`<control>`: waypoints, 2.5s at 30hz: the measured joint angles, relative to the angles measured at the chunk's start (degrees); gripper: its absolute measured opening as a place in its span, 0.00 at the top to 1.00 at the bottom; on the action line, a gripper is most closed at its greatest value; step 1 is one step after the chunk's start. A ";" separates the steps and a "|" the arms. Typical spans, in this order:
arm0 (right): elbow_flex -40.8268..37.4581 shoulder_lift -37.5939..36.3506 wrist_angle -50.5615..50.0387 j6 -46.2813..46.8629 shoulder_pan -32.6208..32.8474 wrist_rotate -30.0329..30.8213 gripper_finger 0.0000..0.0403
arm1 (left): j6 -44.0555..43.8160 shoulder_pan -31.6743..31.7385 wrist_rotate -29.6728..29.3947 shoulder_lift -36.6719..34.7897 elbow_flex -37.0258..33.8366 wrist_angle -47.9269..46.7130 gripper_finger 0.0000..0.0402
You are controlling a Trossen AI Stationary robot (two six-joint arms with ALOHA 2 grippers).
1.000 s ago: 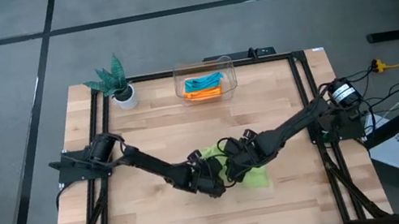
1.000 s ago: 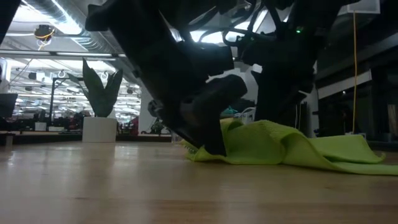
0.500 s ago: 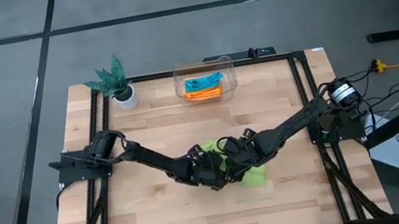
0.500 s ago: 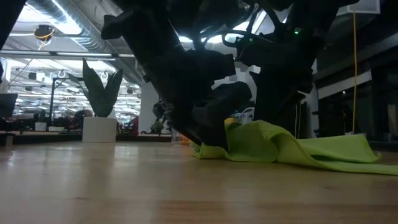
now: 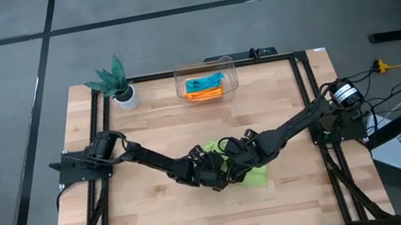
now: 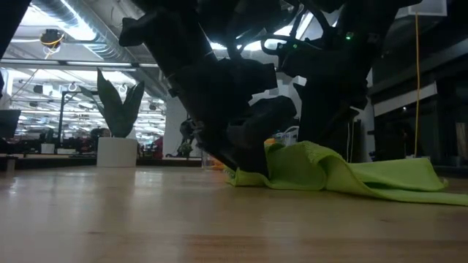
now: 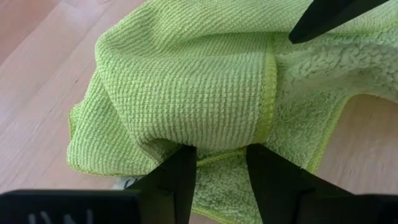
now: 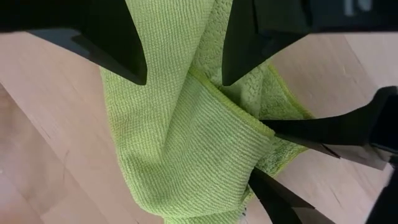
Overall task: Fold microfiber towels
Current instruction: Fold the green microfiber cloth
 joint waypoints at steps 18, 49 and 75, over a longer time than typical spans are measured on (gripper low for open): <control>0.00 0.00 0.00 -0.02 0.00 0.00 0.48 | 0.00 -0.02 -0.04 0.02 0.00 0.04 0.66; 0.00 0.00 0.56 -0.01 -0.17 0.01 0.48 | 0.14 -0.26 0.42 0.02 -0.02 0.80 0.66; -1.05 0.00 -10.45 3.13 12.85 -5.60 0.48 | -1.45 -5.41 7.03 -0.25 0.20 -5.79 0.66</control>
